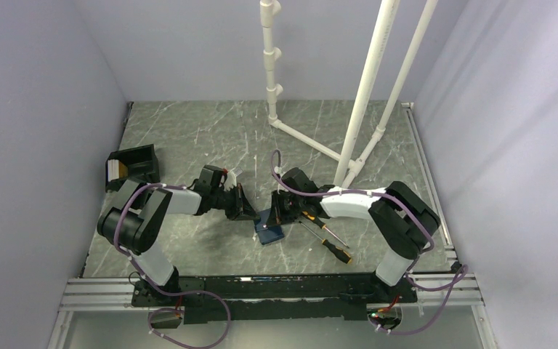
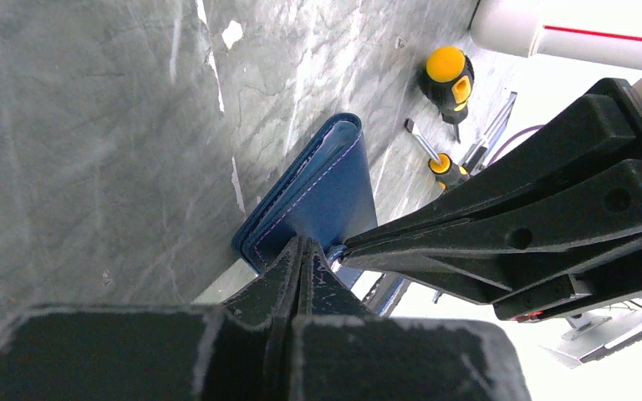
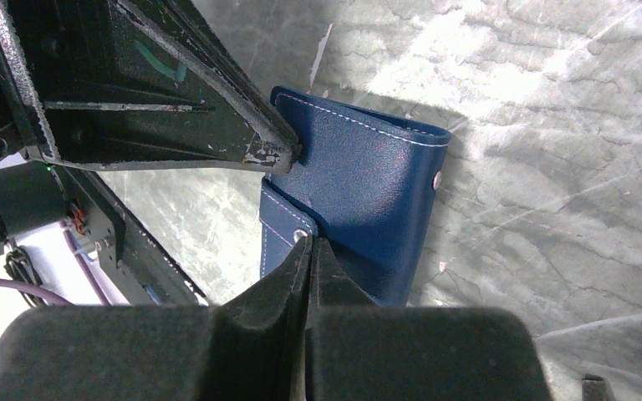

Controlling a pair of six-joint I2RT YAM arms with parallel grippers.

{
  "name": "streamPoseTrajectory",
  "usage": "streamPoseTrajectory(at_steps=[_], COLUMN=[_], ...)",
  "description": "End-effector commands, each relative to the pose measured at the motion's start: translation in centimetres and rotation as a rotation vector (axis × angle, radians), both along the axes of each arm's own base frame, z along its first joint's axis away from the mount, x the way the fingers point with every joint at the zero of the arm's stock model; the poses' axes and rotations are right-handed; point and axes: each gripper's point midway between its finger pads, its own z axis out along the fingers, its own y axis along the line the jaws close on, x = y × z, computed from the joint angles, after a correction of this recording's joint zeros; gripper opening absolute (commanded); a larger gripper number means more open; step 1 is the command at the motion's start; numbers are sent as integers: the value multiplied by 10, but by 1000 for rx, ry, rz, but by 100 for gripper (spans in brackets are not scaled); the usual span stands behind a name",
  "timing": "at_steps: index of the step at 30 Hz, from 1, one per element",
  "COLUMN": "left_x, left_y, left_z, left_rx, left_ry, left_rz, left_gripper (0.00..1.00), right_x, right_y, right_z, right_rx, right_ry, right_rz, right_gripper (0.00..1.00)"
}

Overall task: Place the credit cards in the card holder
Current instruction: Close the card holder at the center of the board.

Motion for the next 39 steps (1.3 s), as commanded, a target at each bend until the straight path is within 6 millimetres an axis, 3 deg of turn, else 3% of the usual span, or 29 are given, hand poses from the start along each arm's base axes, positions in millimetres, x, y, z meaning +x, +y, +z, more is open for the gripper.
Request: streamPoseTrajectory(at_steps=[1,4,13,20,35,39], left_x=[-7,-7,-8,-7,-8,-7], left_y=[11,11,11,11,10,10], left_z=[-16,-16,-16,-16,-14,-14], left_rx=[86,84,82,81,77,76], left_ry=[15,13,17,14,14,14], left_rz=[12,11,9,9,9,10], left_gripper=[0,0,0,0,0,0], right_x=[8,7,11,10,19,17], right_y=[4,6,13,15,19,16], right_z=[1,1,28,32,24,13], right_rx=[-3,2,51,62,35,13], right_ry=[-37,-34,-106,-106,-125,-108], right_rz=[8,16,19,27,29,27], right_gripper=[0,0,0,0,0,0])
